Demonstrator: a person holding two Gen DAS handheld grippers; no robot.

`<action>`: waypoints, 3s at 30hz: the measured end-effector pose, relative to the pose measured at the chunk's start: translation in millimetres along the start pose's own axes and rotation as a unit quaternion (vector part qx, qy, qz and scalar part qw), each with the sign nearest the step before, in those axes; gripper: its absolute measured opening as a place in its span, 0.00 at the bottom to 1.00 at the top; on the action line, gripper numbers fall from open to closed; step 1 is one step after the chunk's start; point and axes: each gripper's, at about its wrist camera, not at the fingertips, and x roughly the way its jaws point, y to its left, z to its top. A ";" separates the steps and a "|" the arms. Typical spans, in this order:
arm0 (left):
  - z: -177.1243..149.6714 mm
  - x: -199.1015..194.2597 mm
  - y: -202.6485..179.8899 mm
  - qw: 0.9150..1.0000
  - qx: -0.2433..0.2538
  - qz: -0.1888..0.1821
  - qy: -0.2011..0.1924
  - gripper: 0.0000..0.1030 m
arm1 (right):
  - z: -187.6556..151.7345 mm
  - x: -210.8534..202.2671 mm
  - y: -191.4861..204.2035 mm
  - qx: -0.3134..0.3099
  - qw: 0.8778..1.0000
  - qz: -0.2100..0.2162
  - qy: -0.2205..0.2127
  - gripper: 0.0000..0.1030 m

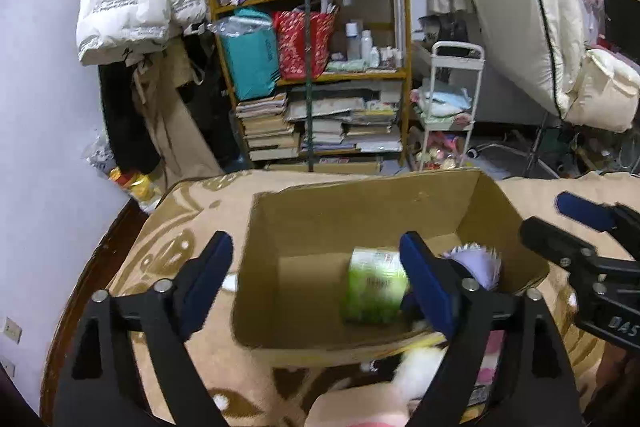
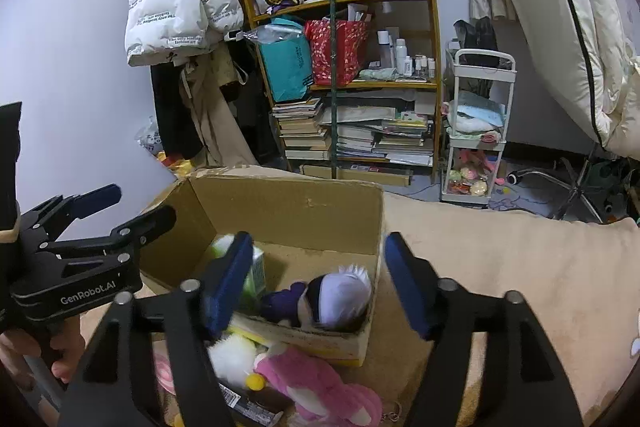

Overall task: Organize soft objects
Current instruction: 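Lower the tissue pack into the box with the left tool while the right drops the doll in, then withdraw both tools from the box back toward the remaining toys, then grasp the pink-swirl cushion with the left tool while the right grasps the yellow plush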

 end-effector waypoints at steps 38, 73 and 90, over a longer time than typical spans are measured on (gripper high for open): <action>-78.8 -104.3 43.3 0.992 -0.095 0.008 0.084 0.96 | -39.9 -91.7 25.6 -0.010 1.000 -0.004 0.020 1.00; -88.8 -10.2 20.5 0.969 -0.087 -0.097 0.212 0.96 | -89.2 -11.5 49.6 -0.016 0.980 0.026 0.197 1.00; -112.8 47.3 1.1 0.946 -0.088 -0.100 0.297 0.96 | -121.7 33.9 76.4 -0.034 0.958 0.051 0.281 1.00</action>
